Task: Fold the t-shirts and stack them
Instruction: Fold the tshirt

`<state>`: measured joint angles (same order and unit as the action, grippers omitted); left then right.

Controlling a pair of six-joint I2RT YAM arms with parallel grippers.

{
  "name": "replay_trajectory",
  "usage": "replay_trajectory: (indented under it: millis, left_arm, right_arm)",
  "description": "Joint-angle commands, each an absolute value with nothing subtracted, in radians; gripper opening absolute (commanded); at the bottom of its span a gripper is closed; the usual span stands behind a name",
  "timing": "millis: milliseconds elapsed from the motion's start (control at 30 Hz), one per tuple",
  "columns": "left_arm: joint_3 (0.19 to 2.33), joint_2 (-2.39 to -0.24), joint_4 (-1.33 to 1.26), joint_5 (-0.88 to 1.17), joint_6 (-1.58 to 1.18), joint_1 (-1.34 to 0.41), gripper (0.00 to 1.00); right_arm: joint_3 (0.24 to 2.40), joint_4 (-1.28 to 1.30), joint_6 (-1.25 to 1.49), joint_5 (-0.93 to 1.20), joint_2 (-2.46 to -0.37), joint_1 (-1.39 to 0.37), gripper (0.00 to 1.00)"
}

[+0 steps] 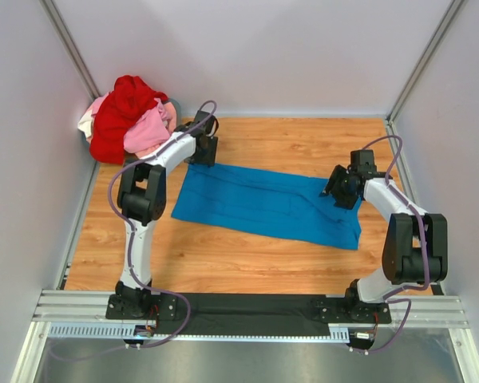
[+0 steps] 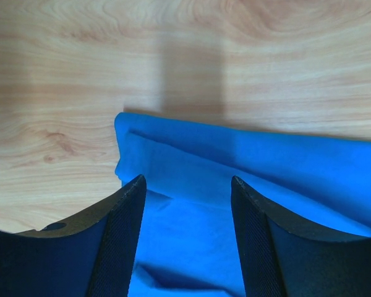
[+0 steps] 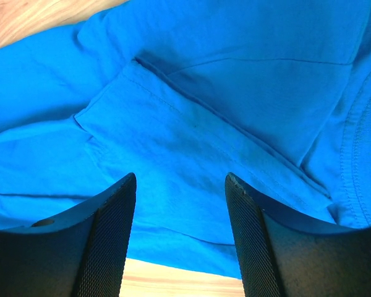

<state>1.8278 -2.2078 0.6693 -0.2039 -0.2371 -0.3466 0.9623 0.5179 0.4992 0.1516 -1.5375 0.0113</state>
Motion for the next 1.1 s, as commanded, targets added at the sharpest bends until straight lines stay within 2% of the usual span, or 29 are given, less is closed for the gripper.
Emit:
replay_trajectory:
  millis: [0, 233, 333, 367, 400, 467, 500, 567, 900, 1067]
  left_arm:
    - [1.864, -2.236, 0.689, -0.222, -0.252, -0.348, 0.64]
    - [1.951, -2.292, 0.759, -0.256, -0.247, -0.348, 0.66]
    - [1.948, -2.292, 0.759, -0.261, -0.255, -0.348, 0.64]
    - [1.947, -2.295, 0.759, -0.259, -0.255, -0.348, 0.60]
    - [1.945, -2.296, 0.759, -0.258, -0.255, -0.348, 0.45]
    - [1.945, -2.298, 0.762, -0.259, -0.256, -0.348, 0.27]
    - [1.941, -2.296, 0.767, -0.261, -0.256, -0.348, 0.10]
    - [1.931, -2.289, 0.770, -0.262, -0.261, -0.348, 0.00]
    - [1.776, -2.087, 0.749, -0.265, -0.278, -0.351, 0.00]
    - [1.603, -1.939, 0.686, -0.262, -0.299, -0.386, 0.00]
  right_arm:
    - [0.996, 0.479, 0.480, 0.161, -1.545, 0.006, 0.61]
    - [0.988, 0.472, 0.482, 0.164, -1.546, 0.005, 0.60]
    - [0.986, 0.469, 0.482, 0.166, -1.548, 0.006, 0.60]
    - [0.985, 0.471, 0.482, 0.167, -1.548, 0.006, 0.60]
    - [0.985, 0.471, 0.479, 0.166, -1.548, 0.006, 0.60]
    - [0.986, 0.469, 0.479, 0.167, -1.548, 0.006, 0.60]
    - [0.986, 0.469, 0.479, 0.167, -1.546, 0.006, 0.60]
    - [0.986, 0.472, 0.479, 0.166, -1.543, 0.006, 0.60]
    - [0.962, 0.480, 0.483, 0.155, -1.517, 0.005, 0.59]
    - [0.896, 0.483, 0.489, 0.138, -1.464, -0.040, 0.56]
